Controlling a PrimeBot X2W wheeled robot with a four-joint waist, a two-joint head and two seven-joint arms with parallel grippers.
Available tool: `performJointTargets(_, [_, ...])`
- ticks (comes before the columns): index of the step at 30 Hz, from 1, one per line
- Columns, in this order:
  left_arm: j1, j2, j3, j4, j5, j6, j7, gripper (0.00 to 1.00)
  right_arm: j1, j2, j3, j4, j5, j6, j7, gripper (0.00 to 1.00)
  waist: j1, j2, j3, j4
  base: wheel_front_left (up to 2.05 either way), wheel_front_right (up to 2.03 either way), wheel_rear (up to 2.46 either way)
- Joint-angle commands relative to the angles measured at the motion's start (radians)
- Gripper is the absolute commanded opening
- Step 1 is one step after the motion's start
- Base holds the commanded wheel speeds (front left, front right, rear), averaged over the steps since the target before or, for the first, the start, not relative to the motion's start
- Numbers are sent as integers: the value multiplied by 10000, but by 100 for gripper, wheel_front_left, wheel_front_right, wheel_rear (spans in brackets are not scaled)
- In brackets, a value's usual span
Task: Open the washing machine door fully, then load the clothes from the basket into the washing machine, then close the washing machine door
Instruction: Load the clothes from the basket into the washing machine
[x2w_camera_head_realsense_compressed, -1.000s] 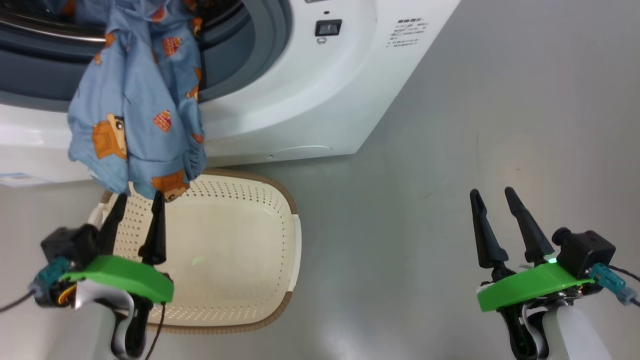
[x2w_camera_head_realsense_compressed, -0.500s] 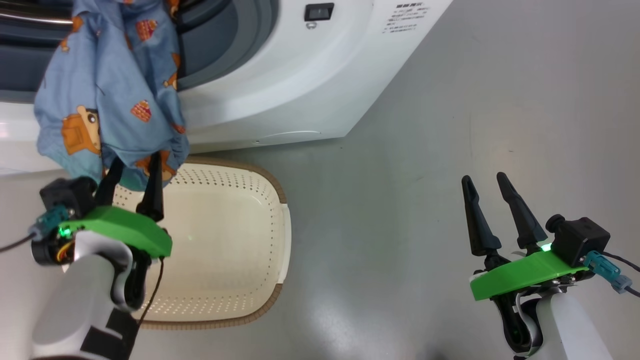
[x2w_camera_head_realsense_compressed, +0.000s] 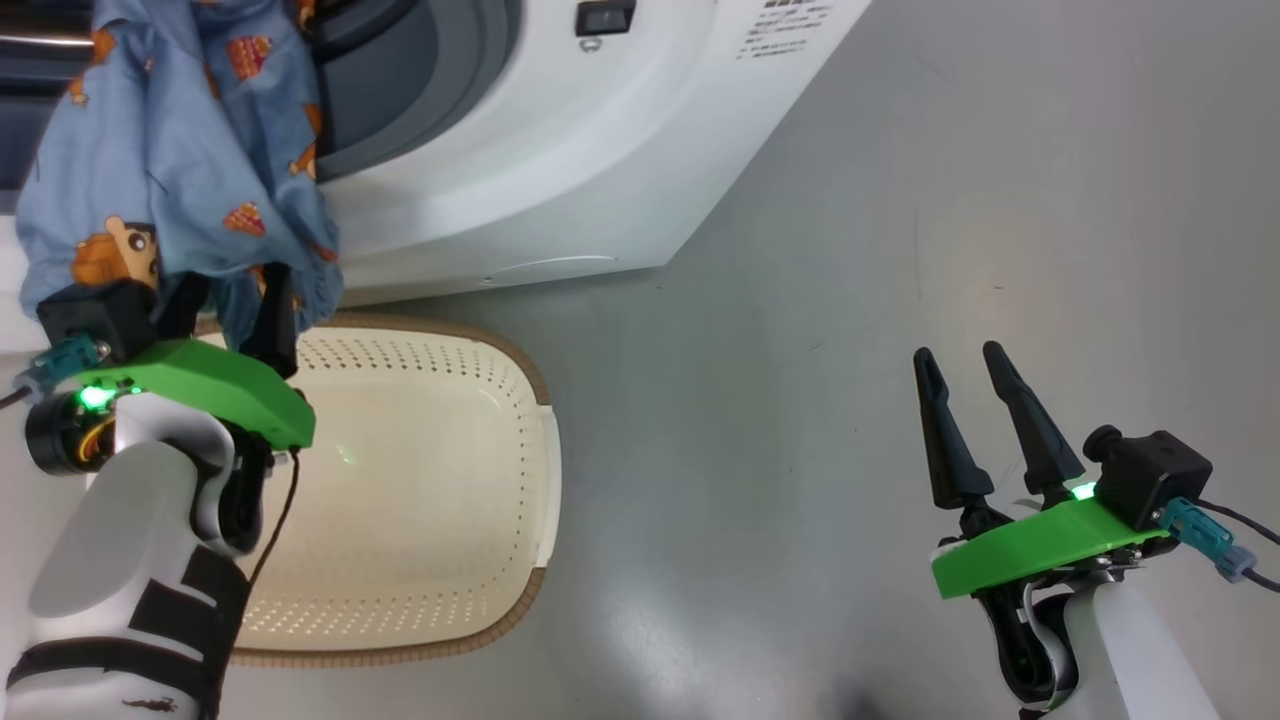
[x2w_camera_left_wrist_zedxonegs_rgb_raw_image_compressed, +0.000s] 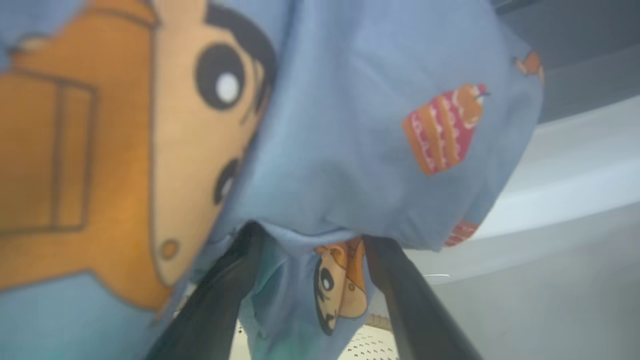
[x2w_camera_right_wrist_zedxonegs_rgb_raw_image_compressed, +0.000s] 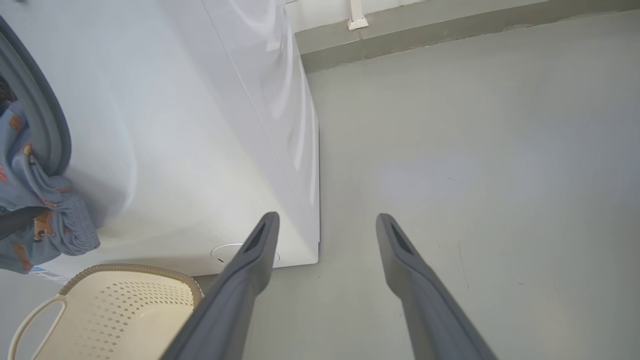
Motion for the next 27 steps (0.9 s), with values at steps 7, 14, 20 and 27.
performJointTargets(7, [-233,518,83,-201,-407,-15,-53,0,-3,18,248,-162,72,16,-48,100,0,0,-99,-68,0,0,0])
performJointTargets(14, [207,478,474,-1023,-538,-15,-53,0,62,18,174,-161,83,16,-48,100,0,0,-237,31,0,0,0])
performJointTargets(20, [849,282,1420,-2196,-171,-15,-53,0,114,18,179,-132,126,16,-48,100,0,0,-387,136,0,0,0])
performJointTargets(27, [1092,102,2168,-3155,379,-15,-53,0,136,18,238,-116,177,16,-48,100,0,0,-467,174,0,0,0])
